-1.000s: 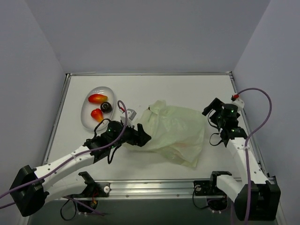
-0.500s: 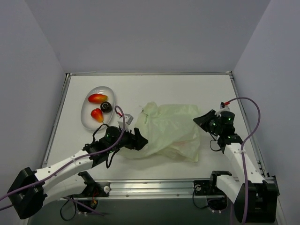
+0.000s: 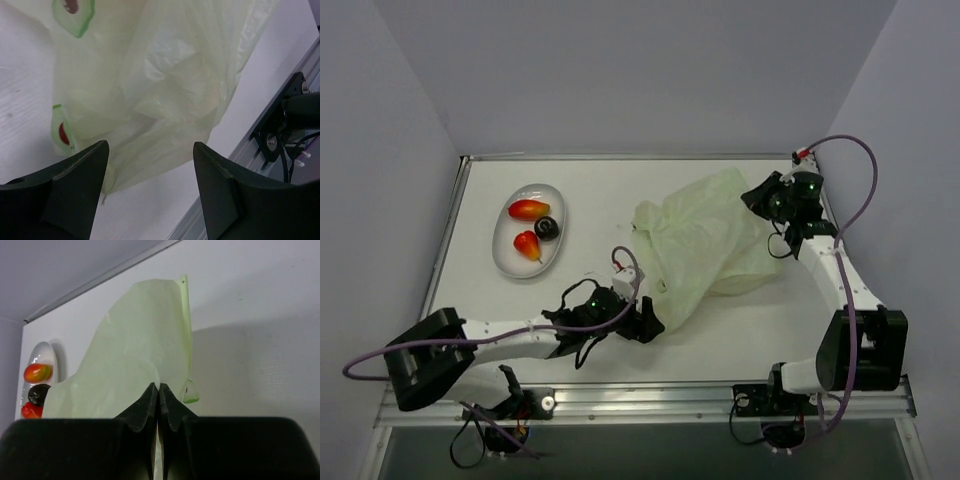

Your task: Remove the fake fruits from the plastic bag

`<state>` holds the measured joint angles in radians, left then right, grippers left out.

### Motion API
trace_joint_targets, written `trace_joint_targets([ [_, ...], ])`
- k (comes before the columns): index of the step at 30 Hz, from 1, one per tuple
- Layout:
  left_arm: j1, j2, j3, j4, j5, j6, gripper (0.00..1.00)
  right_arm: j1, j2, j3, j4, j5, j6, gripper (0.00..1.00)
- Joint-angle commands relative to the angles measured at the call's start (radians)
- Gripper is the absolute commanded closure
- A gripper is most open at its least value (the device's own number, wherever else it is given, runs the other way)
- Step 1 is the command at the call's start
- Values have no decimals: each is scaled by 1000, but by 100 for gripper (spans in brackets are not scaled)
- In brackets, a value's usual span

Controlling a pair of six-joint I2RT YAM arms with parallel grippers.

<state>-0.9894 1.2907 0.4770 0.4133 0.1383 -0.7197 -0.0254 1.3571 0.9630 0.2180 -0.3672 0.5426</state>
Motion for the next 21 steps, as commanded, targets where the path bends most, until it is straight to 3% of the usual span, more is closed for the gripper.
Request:
trace_joint_targets([
  [1,-77,96,118,160,-52,-29,34,5,103,72,-101,-2,-142,100],
  [3,-110,168,149,218,-68,-20,34,19,175,138,-153,-10,-174,100],
  [5,-117,202,179,234,-127,-15,34,44,204,149,-155,40,-187,86],
  [7,-98,232,208,193,-190,0,34,50,212,151,-155,54,-188,80],
  [9,-62,234,229,150,-223,-1,34,56,211,155,-158,89,-190,55],
  [10,-54,233,224,166,-209,-21,34,61,209,178,-170,105,-196,29],
  [11,-51,234,226,214,-195,-30,34,68,192,192,-183,119,-211,19],
  [13,-66,263,259,234,-160,-46,34,137,163,224,-215,160,-222,8],
  [18,-107,395,333,487,-108,-168,34,367,-53,122,-278,263,-219,8],
  [21,-149,404,360,541,-158,-176,34,418,-215,-15,-285,292,-164,26],
])
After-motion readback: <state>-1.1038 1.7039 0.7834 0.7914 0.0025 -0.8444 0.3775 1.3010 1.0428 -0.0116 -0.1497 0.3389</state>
